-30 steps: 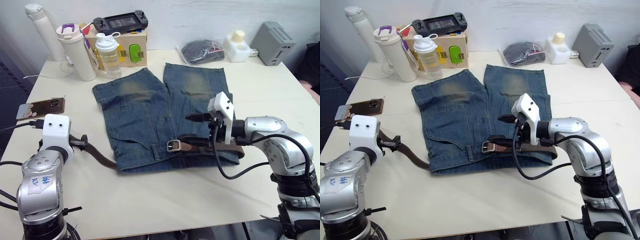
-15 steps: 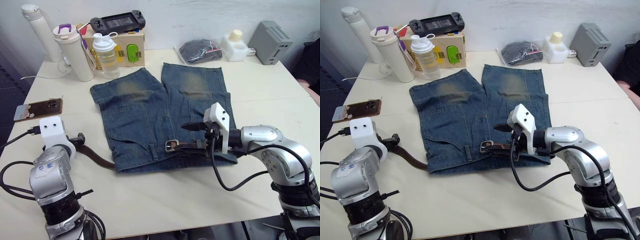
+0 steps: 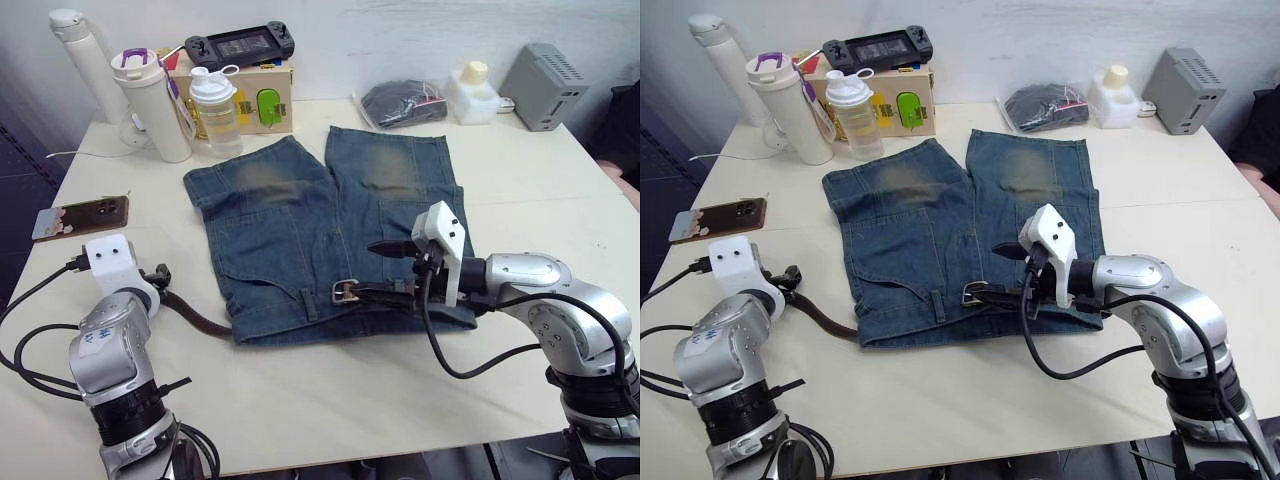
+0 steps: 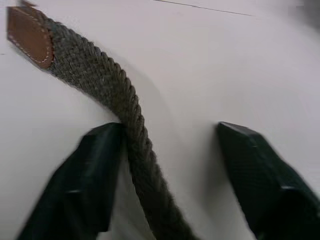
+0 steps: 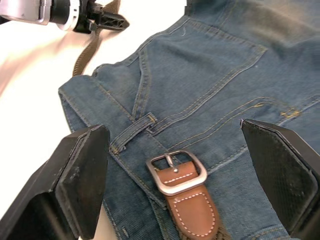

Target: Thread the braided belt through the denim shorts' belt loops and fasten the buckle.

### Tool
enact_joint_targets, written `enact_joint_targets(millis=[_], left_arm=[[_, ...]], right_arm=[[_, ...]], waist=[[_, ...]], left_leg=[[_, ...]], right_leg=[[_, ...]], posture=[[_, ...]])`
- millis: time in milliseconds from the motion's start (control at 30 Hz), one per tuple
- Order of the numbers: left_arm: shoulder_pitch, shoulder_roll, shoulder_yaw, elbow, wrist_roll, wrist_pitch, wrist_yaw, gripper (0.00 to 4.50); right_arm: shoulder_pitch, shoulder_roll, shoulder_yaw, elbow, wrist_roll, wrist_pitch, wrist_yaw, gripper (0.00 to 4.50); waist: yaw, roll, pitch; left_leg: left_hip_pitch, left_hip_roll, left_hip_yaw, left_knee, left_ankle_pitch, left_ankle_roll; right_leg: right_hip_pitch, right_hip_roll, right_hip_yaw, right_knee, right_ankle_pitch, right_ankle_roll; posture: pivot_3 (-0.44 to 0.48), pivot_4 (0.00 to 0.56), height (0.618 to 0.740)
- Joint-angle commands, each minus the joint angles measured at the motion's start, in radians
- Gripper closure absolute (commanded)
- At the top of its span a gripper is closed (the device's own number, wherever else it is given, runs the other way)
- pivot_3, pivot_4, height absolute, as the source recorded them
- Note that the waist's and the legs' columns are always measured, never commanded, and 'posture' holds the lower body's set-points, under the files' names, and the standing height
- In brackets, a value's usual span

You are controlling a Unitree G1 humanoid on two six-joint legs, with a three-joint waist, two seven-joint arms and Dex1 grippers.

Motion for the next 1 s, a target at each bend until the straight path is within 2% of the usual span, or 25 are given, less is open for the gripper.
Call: enact_joint_targets(millis=[33, 233, 400, 500, 633, 700, 833, 933, 1000], left_arm=[[0.004, -0.001, 0.024, 0.025, -0.026, -0.005, 0.004, 2.61], [0.017, 0.063, -0.044, -0.026, -0.083, -0.163, -0.089, 2.61], [0.159, 0.256, -0.208, -0.197, -0.145, -0.423, -0.379, 2.61], [0.234, 0.352, -0.268, -0.261, -0.152, -0.549, -0.491, 2.61], [0.306, 0.479, -0.316, -0.235, -0.091, -0.778, -0.594, 2.61], [0.305, 0.491, -0.305, -0.178, -0.074, -0.787, -0.567, 2.61], [0.226, 0.415, -0.227, -0.113, -0.132, -0.627, -0.453, 2.61], [0.127, 0.334, -0.195, -0.115, -0.143, -0.468, -0.332, 1.77], [0.080, 0.292, -0.185, -0.120, -0.132, -0.366, -0.263, 0.89]], right_arm=[[0.008, -0.018, -0.028, -0.044, 0.017, -0.003, -0.009, 0.00], [0.010, -0.027, -0.030, -0.047, 0.016, -0.006, -0.025, 0.00], [0.014, -0.044, -0.037, -0.063, 0.003, -0.024, -0.037, 0.00], [0.017, -0.064, -0.029, -0.069, -0.021, -0.047, -0.039, 0.00], [0.018, -0.100, 0.040, -0.066, -0.142, -0.140, -0.051, 0.00], [0.027, -0.100, 0.063, -0.066, -0.170, -0.168, -0.051, 0.00], [0.048, -0.090, 0.065, -0.068, -0.178, -0.176, -0.056, 0.00], [0.065, -0.080, 0.063, -0.070, -0.181, -0.171, -0.067, 0.00], [0.072, -0.075, 0.063, -0.072, -0.184, -0.169, -0.070, 0.00]], waist=[[-0.001, 0.000, 0.000], [0.000, 0.000, 0.000], [-0.004, -0.001, 0.001], [-0.005, 0.000, 0.001], [-0.004, 0.002, 0.003], [-0.004, 0.003, 0.003], [0.000, 0.005, 0.004], [0.002, 0.003, 0.005], [0.001, 0.003, 0.005]], left_leg=[[0.000, 0.000, 0.000, 0.000, 0.000, 0.000], [0.000, 0.000, 0.000, 0.000, 0.000, 0.000], [-0.001, 0.000, 0.000, -0.001, -0.001, -0.002], [-0.001, 0.001, 0.001, -0.001, -0.002, -0.003], [-0.001, 0.003, 0.002, -0.001, -0.002, -0.003], [0.001, 0.004, 0.003, -0.001, -0.002, -0.003], [0.002, 0.004, 0.003, -0.001, -0.002, -0.003], [0.000, 0.004, 0.003, -0.001, -0.002, -0.002], [0.000, 0.004, 0.003, -0.001, -0.002, -0.002]], right_leg=[[0.000, 0.000, 0.000, 0.000, 0.000, 0.000], [0.000, 0.000, 0.000, 0.000, 0.000, 0.000], [-0.001, 0.000, 0.000, -0.002, 0.000, -0.001], [-0.001, 0.000, 0.000, -0.003, -0.001, -0.001], [-0.001, 0.001, 0.000, -0.003, -0.001, -0.002], [-0.001, 0.001, 0.000, -0.003, -0.002, -0.004], [-0.002, 0.001, 0.000, -0.002, -0.002, -0.004], [-0.001, 0.002, -0.001, 0.000, -0.002, -0.004], [-0.001, 0.002, -0.001, 0.000, -0.002, -0.003]], posture=[[0.000, 0.150, 0.687], [0.000, 0.150, 0.687], [0.000, 0.150, 0.687], [0.000, 0.150, 0.687], [0.000, 0.150, 0.687], [0.000, 0.150, 0.687], [0.000, 0.150, 0.687], [0.000, 0.150, 0.687], [0.000, 0.150, 0.687]])
